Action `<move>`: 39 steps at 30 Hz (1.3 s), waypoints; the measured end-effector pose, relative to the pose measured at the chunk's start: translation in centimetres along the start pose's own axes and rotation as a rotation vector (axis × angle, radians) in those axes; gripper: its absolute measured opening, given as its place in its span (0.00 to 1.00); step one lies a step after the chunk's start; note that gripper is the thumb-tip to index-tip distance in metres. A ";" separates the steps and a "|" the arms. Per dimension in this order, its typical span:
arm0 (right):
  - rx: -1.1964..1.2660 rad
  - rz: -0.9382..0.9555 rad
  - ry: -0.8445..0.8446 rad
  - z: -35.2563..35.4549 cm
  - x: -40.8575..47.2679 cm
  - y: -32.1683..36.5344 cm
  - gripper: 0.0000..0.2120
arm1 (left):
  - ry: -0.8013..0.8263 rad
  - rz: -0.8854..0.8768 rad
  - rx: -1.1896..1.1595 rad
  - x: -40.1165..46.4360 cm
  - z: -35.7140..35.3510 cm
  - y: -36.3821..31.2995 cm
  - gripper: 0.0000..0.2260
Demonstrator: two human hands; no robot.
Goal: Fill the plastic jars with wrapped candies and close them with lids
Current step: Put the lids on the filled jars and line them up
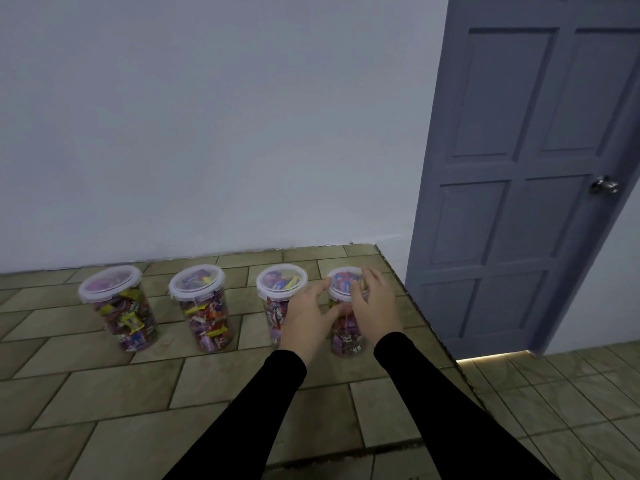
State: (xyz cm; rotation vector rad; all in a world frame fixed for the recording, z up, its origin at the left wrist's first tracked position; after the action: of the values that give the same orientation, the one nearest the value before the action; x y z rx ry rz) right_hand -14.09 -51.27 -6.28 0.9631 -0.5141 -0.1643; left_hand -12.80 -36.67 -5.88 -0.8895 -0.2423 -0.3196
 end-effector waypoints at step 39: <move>-0.101 0.191 0.114 -16.5 18.6 0.4 0.35 | -0.088 0.078 0.603 20.5 3.0 11.6 0.30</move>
State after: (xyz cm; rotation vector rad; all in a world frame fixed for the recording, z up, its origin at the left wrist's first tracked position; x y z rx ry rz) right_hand 10.05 -45.44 -7.16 0.8148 -0.4853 0.0361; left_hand 10.30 -31.00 -5.52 -0.3156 -0.3606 -0.1201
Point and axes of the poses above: each hand's wrist, its own x-axis towards the middle knuckle, its own z-axis out of the back of the hand, y = z × x, the point moved 10 cm from there along x, towards the middle knuckle, and after that the axes turned 4 degrees about x, right-handed, at the moved point
